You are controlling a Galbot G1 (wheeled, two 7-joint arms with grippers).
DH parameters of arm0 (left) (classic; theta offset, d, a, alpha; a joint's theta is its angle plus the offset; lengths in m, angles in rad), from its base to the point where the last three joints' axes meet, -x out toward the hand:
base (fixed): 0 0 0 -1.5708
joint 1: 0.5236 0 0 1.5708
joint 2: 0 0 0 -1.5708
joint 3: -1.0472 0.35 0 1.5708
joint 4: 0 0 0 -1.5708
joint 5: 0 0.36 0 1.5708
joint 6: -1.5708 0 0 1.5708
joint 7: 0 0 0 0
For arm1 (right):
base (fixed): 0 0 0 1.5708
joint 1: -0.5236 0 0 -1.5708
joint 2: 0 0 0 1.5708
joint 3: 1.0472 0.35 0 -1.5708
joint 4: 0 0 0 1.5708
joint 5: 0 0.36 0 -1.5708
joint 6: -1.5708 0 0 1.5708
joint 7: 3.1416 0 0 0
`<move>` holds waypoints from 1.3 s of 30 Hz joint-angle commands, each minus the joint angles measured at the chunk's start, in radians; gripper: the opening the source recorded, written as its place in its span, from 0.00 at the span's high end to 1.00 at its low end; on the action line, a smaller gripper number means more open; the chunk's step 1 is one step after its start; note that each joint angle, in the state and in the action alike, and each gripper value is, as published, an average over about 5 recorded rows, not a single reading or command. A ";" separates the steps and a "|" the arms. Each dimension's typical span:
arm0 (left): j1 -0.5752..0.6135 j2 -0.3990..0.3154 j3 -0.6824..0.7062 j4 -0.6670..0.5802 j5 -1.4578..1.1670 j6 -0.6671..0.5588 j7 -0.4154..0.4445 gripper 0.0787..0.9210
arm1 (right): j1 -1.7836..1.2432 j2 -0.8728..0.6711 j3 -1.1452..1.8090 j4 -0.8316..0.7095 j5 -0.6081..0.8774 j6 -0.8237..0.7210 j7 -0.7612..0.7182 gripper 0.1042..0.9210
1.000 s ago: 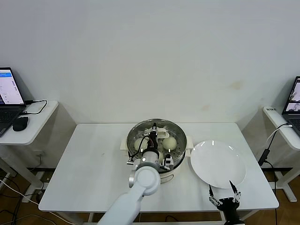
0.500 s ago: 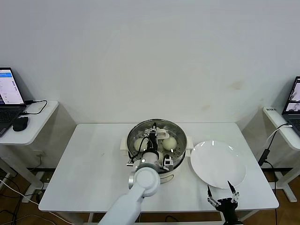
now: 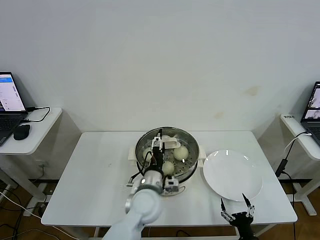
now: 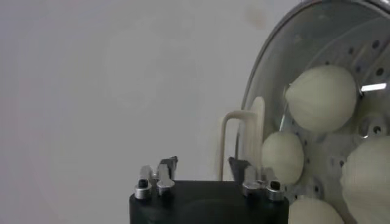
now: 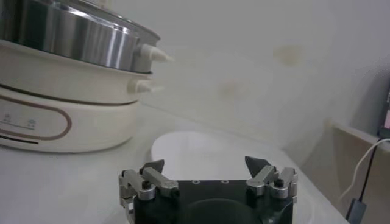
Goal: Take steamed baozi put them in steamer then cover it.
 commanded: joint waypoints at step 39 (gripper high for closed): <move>0.915 0.093 -0.559 -0.135 -1.609 -0.847 -0.411 0.12 | -0.183 -0.172 -0.142 0.190 0.380 -0.137 -0.053 0.12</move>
